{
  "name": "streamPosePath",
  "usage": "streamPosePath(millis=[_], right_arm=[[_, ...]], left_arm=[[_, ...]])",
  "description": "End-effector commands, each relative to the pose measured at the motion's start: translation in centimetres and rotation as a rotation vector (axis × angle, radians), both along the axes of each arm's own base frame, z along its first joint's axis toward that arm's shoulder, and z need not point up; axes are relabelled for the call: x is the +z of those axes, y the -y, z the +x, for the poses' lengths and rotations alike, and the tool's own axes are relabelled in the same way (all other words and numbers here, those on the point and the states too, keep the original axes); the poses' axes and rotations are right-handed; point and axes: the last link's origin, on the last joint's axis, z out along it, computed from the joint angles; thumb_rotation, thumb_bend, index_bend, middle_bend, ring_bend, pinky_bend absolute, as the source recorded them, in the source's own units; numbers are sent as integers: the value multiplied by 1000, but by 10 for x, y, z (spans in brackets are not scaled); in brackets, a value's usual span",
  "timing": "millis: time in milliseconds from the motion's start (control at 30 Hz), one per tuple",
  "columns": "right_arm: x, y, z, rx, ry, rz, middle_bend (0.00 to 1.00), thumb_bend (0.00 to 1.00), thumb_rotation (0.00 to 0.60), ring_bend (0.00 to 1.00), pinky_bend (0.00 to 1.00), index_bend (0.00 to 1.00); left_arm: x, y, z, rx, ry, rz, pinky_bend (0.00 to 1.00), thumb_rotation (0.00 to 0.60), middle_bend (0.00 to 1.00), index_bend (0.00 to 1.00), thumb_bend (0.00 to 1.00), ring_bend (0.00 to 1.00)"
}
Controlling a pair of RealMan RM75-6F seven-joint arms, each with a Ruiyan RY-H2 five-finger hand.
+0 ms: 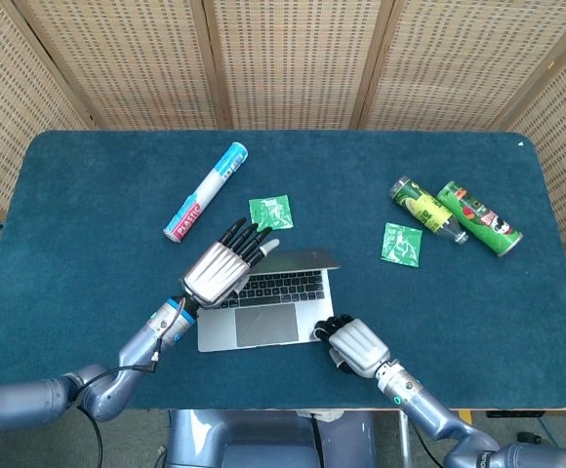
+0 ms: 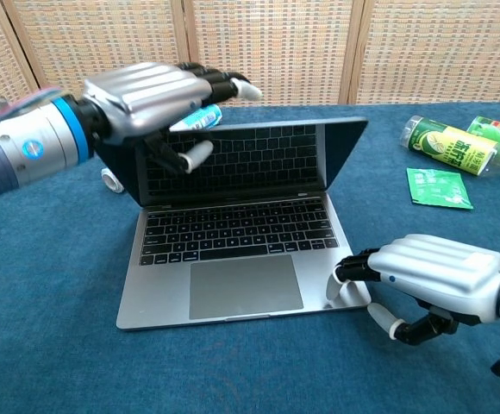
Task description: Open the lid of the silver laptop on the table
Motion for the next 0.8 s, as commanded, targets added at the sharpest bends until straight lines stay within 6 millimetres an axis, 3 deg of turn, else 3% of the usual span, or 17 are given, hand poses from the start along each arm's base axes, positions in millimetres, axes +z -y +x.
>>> streamPosePath(millis=[33, 333, 800], right_arm=[[0, 0, 0, 12, -13, -5, 314, 833, 600, 260, 327, 301], [-3, -2, 2, 34, -35, -11, 321, 834, 600, 263, 330, 310], [1, -1, 6, 42, -41, -20, 330, 837, 600, 269, 335, 319]], left_arm=[[11, -11, -3, 26, 8, 31, 0, 582, 0, 0, 562, 0], [31, -44, -15, 86, -22, 90, 0, 581, 0, 0, 560, 0], [39, -71, -29, 144, -64, 169, 0, 584, 0, 0, 560, 0]])
